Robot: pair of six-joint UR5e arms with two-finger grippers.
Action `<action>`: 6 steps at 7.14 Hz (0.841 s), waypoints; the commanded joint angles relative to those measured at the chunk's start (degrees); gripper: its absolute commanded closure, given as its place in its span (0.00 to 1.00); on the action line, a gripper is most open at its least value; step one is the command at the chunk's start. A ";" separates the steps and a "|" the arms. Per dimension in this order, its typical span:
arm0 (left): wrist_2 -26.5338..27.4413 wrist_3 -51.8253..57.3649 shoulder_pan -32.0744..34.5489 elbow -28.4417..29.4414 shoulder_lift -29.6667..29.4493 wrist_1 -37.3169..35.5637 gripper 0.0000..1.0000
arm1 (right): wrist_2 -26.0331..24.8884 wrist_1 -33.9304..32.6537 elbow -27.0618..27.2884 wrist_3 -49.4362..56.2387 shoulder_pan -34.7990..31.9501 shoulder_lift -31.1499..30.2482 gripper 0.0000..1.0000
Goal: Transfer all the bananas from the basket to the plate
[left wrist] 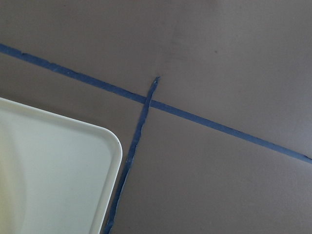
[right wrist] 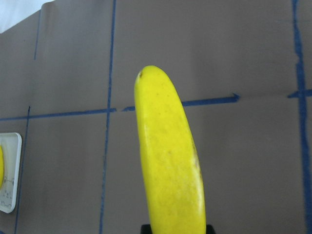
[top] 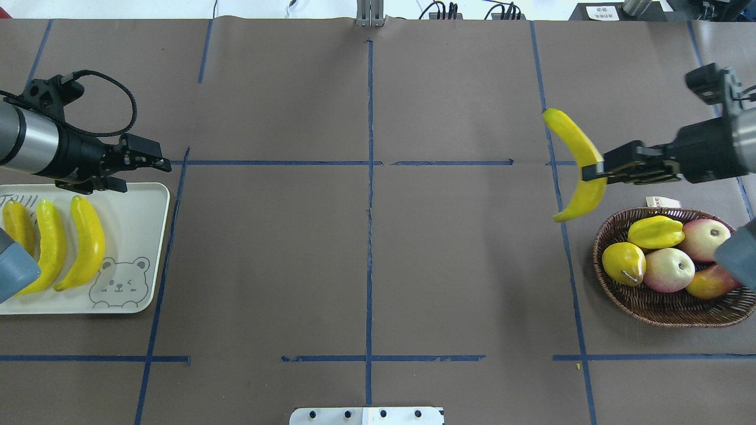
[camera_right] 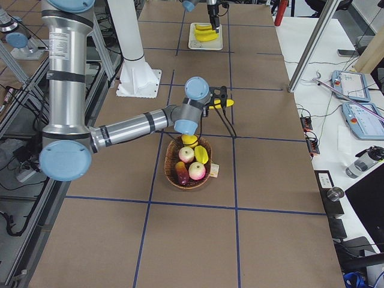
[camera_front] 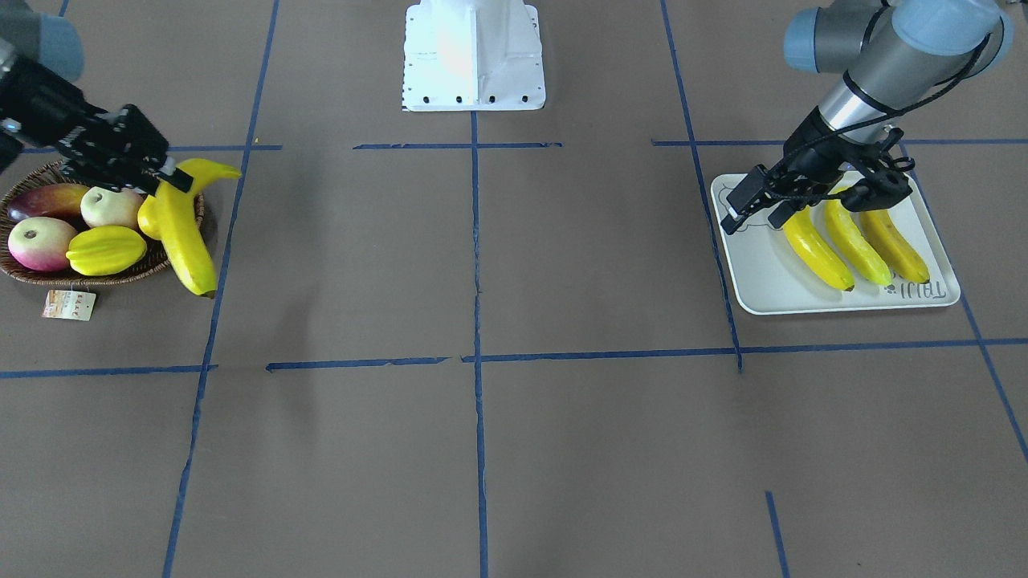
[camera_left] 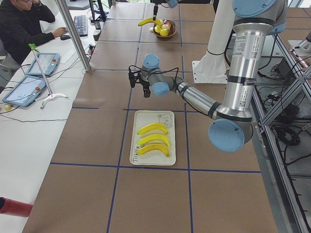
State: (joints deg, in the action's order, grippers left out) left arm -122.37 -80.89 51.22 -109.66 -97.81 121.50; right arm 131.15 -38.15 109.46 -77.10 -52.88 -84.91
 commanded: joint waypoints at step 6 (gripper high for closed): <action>0.64 -21.14 -9.81 2.17 -16.24 9.98 0.01 | -33.32 -25.13 2.34 -6.04 28.34 24.87 0.99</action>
State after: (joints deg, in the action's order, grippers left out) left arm -122.01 -99.37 43.38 -108.06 -110.82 131.37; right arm 99.37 -61.99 111.70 -83.04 -26.65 -61.72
